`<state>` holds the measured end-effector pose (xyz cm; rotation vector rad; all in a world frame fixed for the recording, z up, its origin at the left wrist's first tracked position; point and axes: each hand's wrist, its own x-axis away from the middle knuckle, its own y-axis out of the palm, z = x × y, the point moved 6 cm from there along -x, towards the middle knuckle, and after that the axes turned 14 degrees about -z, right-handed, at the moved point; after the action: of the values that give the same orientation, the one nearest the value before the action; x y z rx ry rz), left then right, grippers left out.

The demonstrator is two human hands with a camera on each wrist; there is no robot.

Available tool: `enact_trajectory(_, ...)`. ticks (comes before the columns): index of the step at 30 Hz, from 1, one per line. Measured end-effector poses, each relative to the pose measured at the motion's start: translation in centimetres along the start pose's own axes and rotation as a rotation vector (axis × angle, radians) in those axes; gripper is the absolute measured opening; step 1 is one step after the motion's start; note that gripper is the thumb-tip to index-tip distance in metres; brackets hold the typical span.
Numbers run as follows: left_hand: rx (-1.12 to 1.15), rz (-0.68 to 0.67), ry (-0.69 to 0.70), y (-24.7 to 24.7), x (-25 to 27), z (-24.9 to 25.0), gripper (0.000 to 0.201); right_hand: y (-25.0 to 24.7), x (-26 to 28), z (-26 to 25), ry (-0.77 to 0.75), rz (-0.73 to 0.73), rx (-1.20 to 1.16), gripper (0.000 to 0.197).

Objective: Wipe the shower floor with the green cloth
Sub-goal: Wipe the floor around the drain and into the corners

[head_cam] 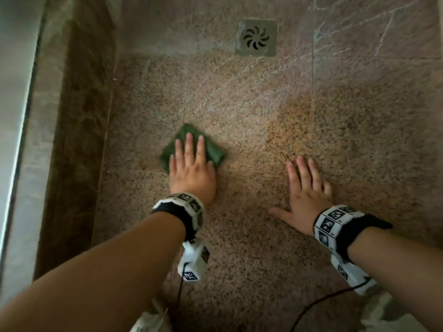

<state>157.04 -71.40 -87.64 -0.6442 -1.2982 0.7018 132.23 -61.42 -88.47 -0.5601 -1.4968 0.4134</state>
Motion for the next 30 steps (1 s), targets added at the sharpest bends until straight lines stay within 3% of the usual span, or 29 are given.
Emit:
enact_trajectory(3,0.174,0.049,-0.269,-2.2,0.4,-9.4,0.063,-0.3,0.2,-0.4,0.021,-0.055,0.023,0.118)
enact_trajectory(7,0.224,0.076,-0.312,-1.6,0.5,-8.8,0.065,-0.5,0.5,-0.7,0.035,-0.094,0.008,0.118)
enact_trajectory(10,0.127,0.008,-0.173,0.1,0.8,-3.9,0.067,-0.6,0.4,-0.7,0.037,-0.087,0.007,0.118)
enact_trajectory(14,-0.063,-0.160,0.205,4.3,3.5,7.6,0.069,-0.5,0.4,-0.5,0.026,-0.001,-0.050,0.122)
enact_trajectory(16,-0.086,-0.215,0.309,6.2,4.6,11.3,0.070,-0.3,0.2,-0.5,0.019,0.028,-0.061,0.122)
enact_trajectory(21,-0.122,-0.197,0.337,5.3,3.7,9.8,0.067,-0.4,0.2,-0.4,0.037,0.061,-0.056,0.124)
enact_trajectory(25,0.054,-0.078,0.105,2.2,1.7,2.7,0.066,-0.5,0.3,-1.0,0.081,0.086,-0.019,0.126)
enact_trajectory(28,0.195,0.022,-0.185,0.0,1.2,-5.9,0.064,-0.5,0.2,-1.9,0.112,0.030,-0.034,0.125)
enact_trajectory(30,0.292,0.085,-0.376,-0.8,2.0,-11.4,0.064,-0.6,0.1,-2.2,0.113,0.068,-0.056,0.128)
